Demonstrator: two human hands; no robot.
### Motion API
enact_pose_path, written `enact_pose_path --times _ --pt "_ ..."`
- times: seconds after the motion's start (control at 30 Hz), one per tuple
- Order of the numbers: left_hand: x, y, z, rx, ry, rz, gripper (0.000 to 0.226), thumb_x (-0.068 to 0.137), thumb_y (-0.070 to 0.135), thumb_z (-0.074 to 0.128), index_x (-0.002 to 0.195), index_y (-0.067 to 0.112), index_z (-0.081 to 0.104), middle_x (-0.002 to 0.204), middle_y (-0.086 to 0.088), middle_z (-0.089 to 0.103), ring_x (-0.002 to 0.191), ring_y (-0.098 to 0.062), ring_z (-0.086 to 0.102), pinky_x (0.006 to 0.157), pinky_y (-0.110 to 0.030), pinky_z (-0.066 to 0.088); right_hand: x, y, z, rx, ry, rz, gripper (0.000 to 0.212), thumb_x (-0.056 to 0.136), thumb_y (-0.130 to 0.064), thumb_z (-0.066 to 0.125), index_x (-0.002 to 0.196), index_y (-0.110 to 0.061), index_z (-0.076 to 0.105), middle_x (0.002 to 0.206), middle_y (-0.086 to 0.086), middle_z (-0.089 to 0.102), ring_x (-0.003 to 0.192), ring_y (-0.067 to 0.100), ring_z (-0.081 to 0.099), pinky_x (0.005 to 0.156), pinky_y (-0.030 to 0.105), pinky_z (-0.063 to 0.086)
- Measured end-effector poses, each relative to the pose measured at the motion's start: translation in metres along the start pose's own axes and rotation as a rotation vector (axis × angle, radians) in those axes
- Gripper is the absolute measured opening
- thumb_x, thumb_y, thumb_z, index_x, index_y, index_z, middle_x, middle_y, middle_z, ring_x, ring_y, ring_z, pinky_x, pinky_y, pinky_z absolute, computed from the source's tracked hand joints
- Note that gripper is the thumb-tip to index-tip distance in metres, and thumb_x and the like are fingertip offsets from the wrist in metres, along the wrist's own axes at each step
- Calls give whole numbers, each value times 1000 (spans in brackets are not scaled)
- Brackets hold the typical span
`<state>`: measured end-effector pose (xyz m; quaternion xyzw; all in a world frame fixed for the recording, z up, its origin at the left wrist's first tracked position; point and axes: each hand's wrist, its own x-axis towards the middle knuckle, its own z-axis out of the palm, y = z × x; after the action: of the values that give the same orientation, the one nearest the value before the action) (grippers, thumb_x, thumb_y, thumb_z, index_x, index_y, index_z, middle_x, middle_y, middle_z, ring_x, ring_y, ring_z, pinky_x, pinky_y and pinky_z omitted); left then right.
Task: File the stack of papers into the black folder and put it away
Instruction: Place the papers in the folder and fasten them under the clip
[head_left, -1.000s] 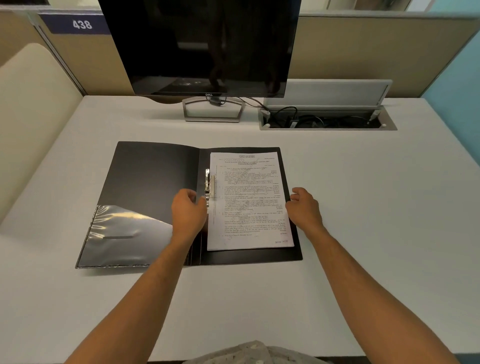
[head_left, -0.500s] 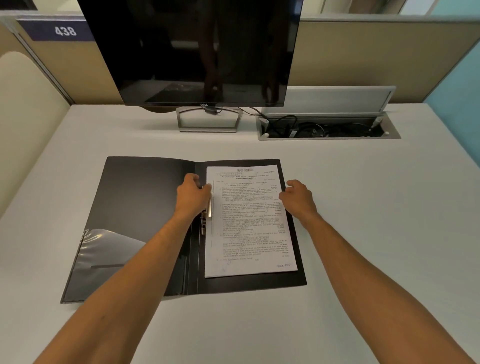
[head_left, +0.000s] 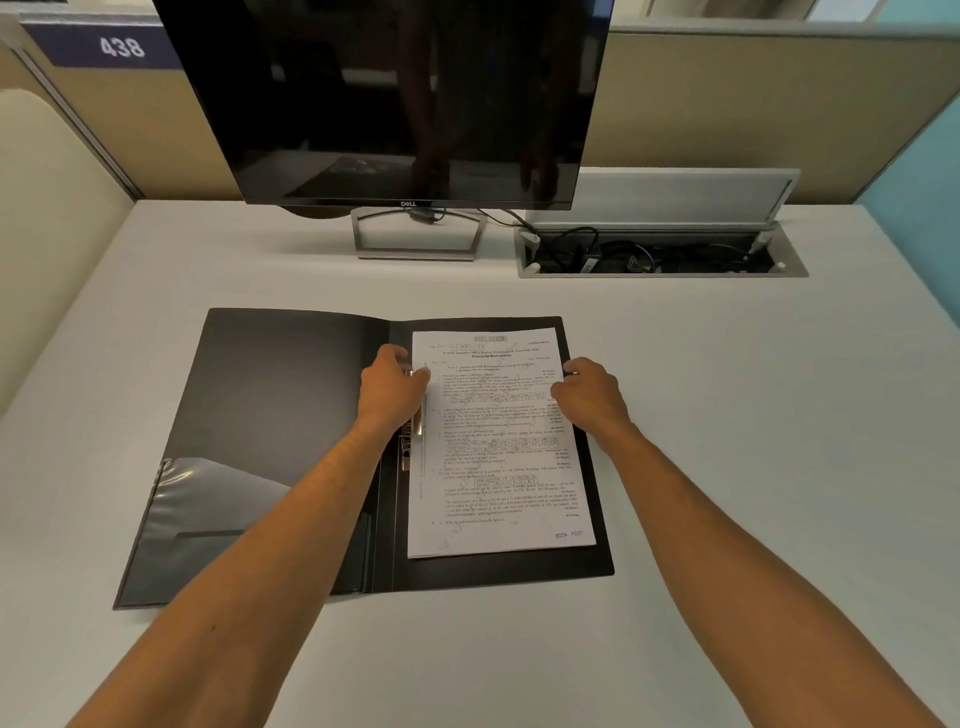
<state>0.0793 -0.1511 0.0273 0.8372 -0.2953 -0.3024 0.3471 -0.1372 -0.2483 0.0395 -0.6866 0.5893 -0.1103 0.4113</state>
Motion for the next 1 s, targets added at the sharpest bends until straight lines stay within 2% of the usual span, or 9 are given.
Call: enact_pose_path --times 0.07,0.37,0.5,0.6,0.67,0.73,0.8,0.87,1.0 --pt "-1 0 0 1 -3 -3 47 93 25 61 134 10 43 133 -11 57 113 -28 60 91 -46 55 1 2 0 3 -2 -3 30 93 -19 54 122 -11 53 123 6 62 88 14 54 65 24 41" --pt "-5 0 -2 -23 -26 3 43 95 23 58 133 11 43 135 -10 55 115 -27 59 91 -46 55 2 7 3 -11 -32 -22 39 94 -20 53 132 -11 45 131 7 57 95 14 52 74 27 42" --pt "-9 -4 -4 -65 -31 6 41 97 22 55 134 10 43 132 -11 58 113 -27 60 91 -43 55 -2 11 8 26 17 -25 44 96 -28 52 136 -12 42 134 7 56 107 22 59 80 31 50" --pt "-11 -7 -6 -94 -21 10 42 97 21 55 136 12 41 123 -9 64 102 -23 64 81 -35 56 -14 12 20 37 113 -134 33 95 -25 53 126 -14 51 126 3 61 100 15 60 77 26 51" --pt "-12 -7 -7 -118 -39 9 44 97 21 55 137 12 39 117 -5 65 94 -17 63 75 -30 52 -24 15 35 -24 149 -233 35 94 -26 54 127 -17 51 128 1 60 111 17 58 90 32 53" --pt "-13 -4 -7 -154 -46 -7 46 97 20 56 138 12 37 107 1 63 85 -9 59 70 -24 47 -36 18 51 -141 145 -304 46 94 -32 52 137 -18 44 140 3 50 128 21 46 106 40 43" --pt "-14 -4 -8 -186 -25 -24 47 96 19 57 139 11 38 93 6 59 77 -6 56 65 -20 43 -47 20 65 -242 125 -336 55 96 -37 48 145 -16 34 151 5 38 139 22 32 115 41 29" --pt "-16 -5 -10 -191 -4 -22 45 96 20 57 137 11 40 88 9 57 76 -5 55 70 -23 44 -55 21 75 -332 107 -367 57 97 -41 43 147 -16 30 155 4 30 144 22 24 119 40 17" --pt "-20 -10 -16 -176 2 21 34 95 23 58 127 13 53 112 -1 63 97 -15 59 85 -32 49 -56 30 87 -428 83 -451 56 98 -44 36 147 -17 30 156 5 27 146 22 18 121 42 7"
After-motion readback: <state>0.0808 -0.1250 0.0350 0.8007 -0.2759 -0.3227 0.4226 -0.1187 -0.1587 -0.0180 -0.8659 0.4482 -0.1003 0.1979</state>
